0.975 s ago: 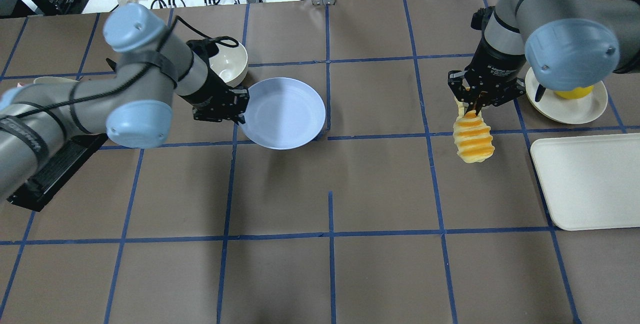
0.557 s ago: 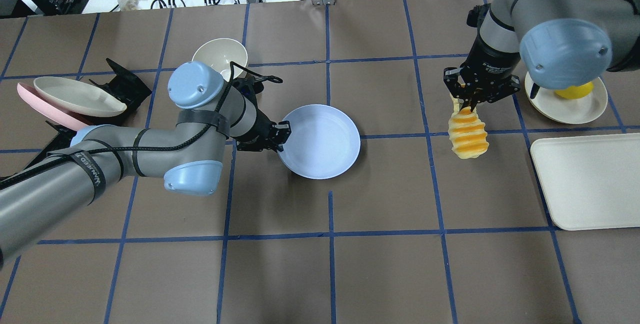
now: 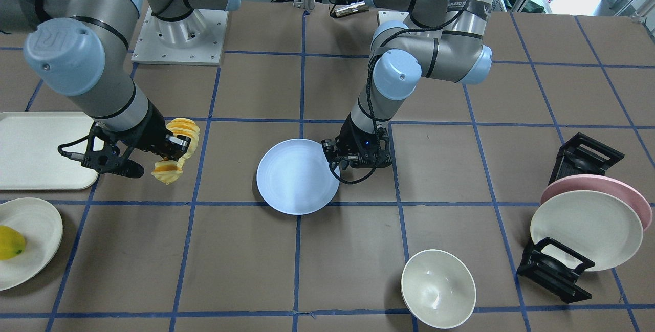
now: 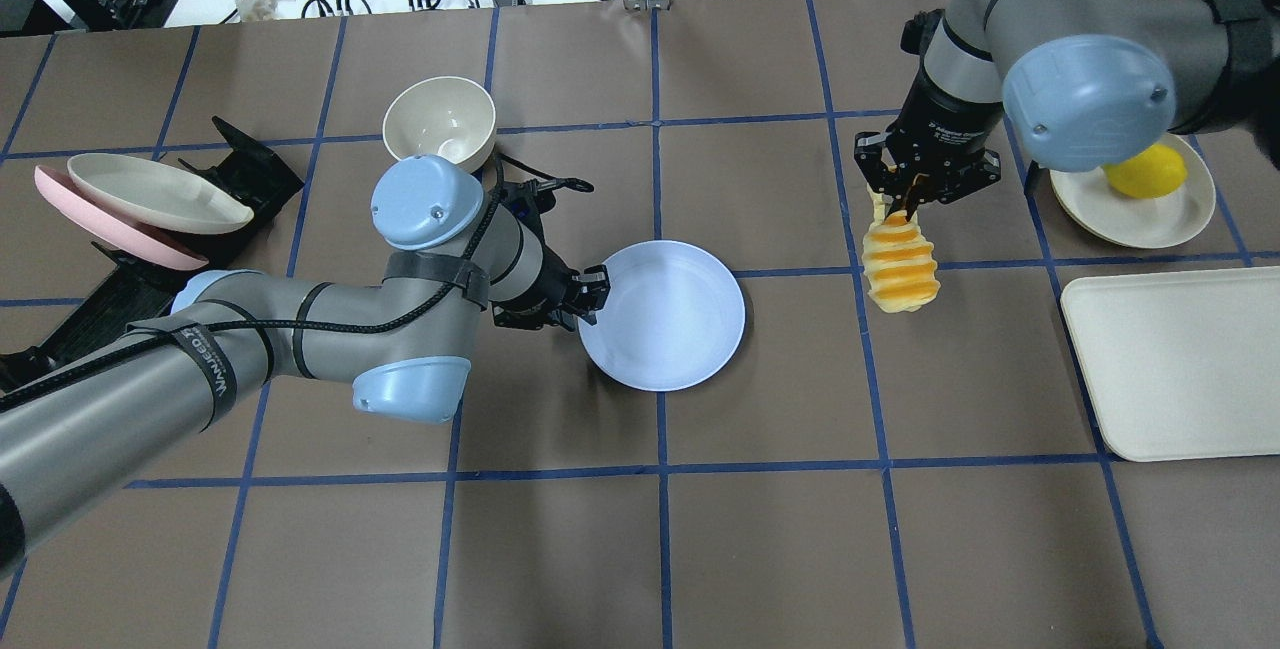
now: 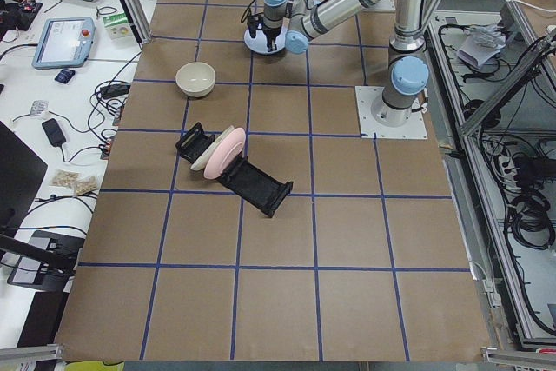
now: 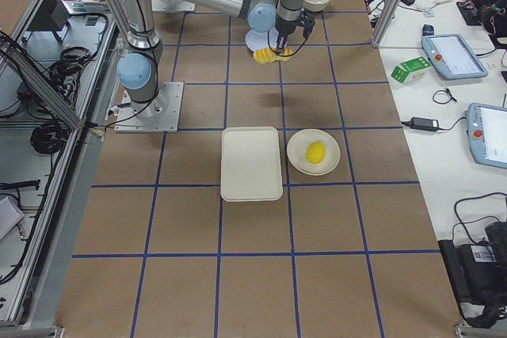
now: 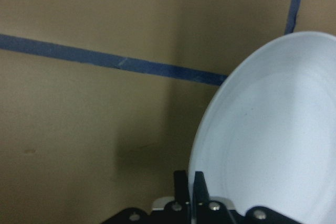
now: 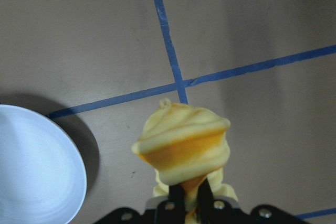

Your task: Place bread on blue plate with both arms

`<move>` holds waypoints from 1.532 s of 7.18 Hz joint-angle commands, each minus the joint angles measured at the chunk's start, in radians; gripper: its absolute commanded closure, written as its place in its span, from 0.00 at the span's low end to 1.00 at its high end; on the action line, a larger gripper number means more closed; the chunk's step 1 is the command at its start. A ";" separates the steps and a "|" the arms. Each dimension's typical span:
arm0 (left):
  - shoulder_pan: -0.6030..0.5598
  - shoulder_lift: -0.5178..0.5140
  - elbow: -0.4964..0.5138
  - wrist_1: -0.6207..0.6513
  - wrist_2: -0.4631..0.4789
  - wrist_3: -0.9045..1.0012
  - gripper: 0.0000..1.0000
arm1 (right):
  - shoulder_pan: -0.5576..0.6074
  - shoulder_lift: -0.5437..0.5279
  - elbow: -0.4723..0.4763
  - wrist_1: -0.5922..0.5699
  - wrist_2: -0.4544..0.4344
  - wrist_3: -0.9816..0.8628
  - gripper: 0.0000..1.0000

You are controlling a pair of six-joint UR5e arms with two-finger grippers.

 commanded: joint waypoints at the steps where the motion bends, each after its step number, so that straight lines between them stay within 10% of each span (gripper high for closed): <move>1: 0.073 0.077 0.092 -0.156 -0.006 0.009 0.00 | 0.081 0.055 -0.061 -0.007 0.017 0.063 1.00; 4: 0.189 0.172 0.516 -0.883 0.151 0.406 0.00 | 0.249 0.181 -0.152 -0.012 0.072 0.253 1.00; 10: 0.136 0.220 0.526 -0.750 0.220 0.405 0.00 | 0.402 0.324 -0.138 -0.148 0.065 0.283 1.00; 11: 0.111 0.223 0.508 -0.733 0.226 0.408 0.00 | 0.406 0.337 -0.121 -0.188 0.068 0.286 0.78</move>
